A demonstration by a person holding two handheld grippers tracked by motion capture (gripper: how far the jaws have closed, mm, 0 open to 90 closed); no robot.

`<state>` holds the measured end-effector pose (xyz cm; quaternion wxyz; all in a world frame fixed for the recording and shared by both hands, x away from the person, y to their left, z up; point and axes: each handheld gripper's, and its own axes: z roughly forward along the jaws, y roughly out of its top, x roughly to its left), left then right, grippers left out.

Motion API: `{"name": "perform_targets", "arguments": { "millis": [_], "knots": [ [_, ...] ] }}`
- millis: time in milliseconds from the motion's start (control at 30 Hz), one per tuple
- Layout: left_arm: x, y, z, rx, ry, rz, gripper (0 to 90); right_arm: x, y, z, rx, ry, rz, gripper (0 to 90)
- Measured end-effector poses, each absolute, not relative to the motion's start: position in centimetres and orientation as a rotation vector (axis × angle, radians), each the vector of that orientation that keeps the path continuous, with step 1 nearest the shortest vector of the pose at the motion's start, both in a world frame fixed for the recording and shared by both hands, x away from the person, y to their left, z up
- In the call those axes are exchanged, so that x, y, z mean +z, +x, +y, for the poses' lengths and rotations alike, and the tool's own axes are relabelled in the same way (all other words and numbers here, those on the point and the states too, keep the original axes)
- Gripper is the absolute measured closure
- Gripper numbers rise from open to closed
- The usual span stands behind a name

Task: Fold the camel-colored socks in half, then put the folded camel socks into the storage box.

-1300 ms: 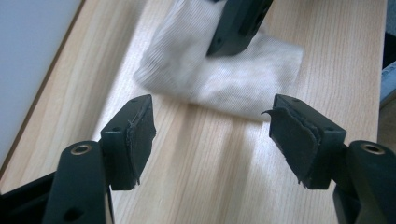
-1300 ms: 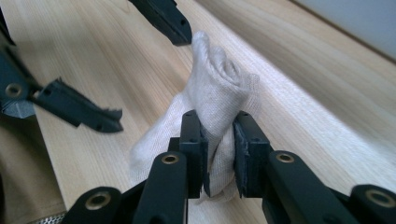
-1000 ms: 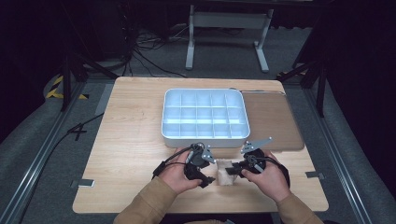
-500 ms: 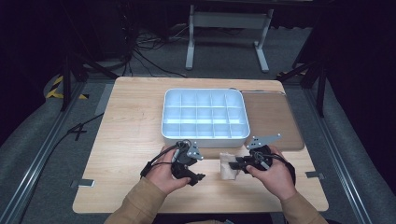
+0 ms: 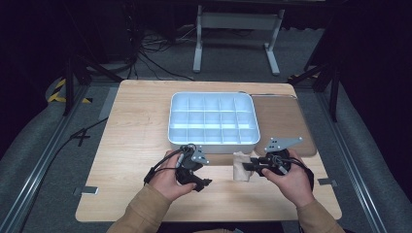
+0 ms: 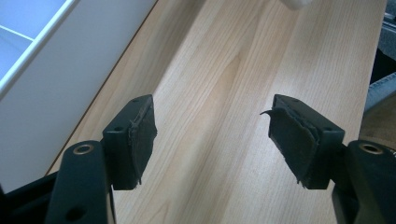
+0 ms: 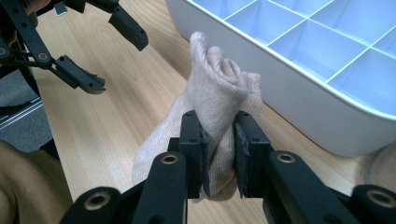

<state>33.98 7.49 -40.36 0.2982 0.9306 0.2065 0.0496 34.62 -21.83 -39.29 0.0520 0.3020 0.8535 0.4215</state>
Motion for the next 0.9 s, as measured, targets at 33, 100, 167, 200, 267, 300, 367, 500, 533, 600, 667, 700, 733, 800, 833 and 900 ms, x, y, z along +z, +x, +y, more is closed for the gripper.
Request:
{"name": "perform_targets", "arguments": {
  "millis": [33,100,167,200,267,300,367,500,533,600,667,700,733,800,833,900],
  "knots": [
    [-40.4,34.0,7.5,0.130,2.473,0.549,32.5,-39.2,34.6,-21.9,1.284,0.921,2.592,75.8],
    [-40.3,34.0,7.5,0.130,2.472,0.548,32.5,-39.2,34.7,-22.2,1.282,0.917,2.572,75.7],
    [-40.3,34.0,7.5,0.129,2.469,0.546,32.4,-39.1,34.7,-22.4,1.279,0.916,2.557,75.7],
    [-40.3,34.1,7.5,0.130,2.470,0.546,32.4,-39.1,34.8,-22.5,1.281,0.913,2.544,75.6],
    [-40.4,34.1,7.6,0.133,2.468,0.547,32.3,-39.0,34.8,-22.6,1.281,0.904,2.522,75.6],
    [-40.4,34.1,7.6,0.133,2.468,0.547,32.2,-39.0,34.8,-22.6,1.281,0.904,2.522,75.6],
    [-40.4,34.2,7.6,0.132,2.458,0.556,32.2,-38.9,34.9,-22.8,1.284,0.891,2.480,75.5],
    [-40.4,34.3,7.8,0.127,2.456,0.558,32.3,-38.6,35.1,-23.3,1.303,0.903,2.453,75.5],
    [-40.3,34.4,8.0,0.124,2.450,0.565,32.3,-38.5,35.2,-23.4,1.309,0.905,2.448,75.4],
    [-40.3,34.4,8.2,0.126,2.446,0.570,32.2,-38.3,35.3,-23.7,1.322,0.913,2.441,75.3],
    [-40.1,34.5,8.9,0.148,2.444,0.597,32.2,-38.1,35.6,-24.0,1.323,0.921,2.435,75.3],
    [-40.0,34.6,9.2,0.152,2.436,0.600,32.2,-38.0,35.8,-24.1,1.315,0.925,2.439,75.2],
    [-40.0,34.6,9.2,0.152,2.436,0.600,32.2,-38.0,35.8,-24.1,1.315,0.925,2.439,75.2],
    [-39.8,34.6,9.7,0.159,2.427,0.616,32.1,-37.6,36.4,-24.4,1.304,0.922,2.444,75.1],
    [-39.7,34.6,10.0,0.163,2.424,0.619,32.1,-37.6,36.4,-24.4,1.304,0.922,2.444,75.1],
    [-39.6,34.6,10.5,0.162,2.417,0.629,32.0,-37.2,37.1,-24.5,1.300,0.924,2.445,75.0]
  ]
}}
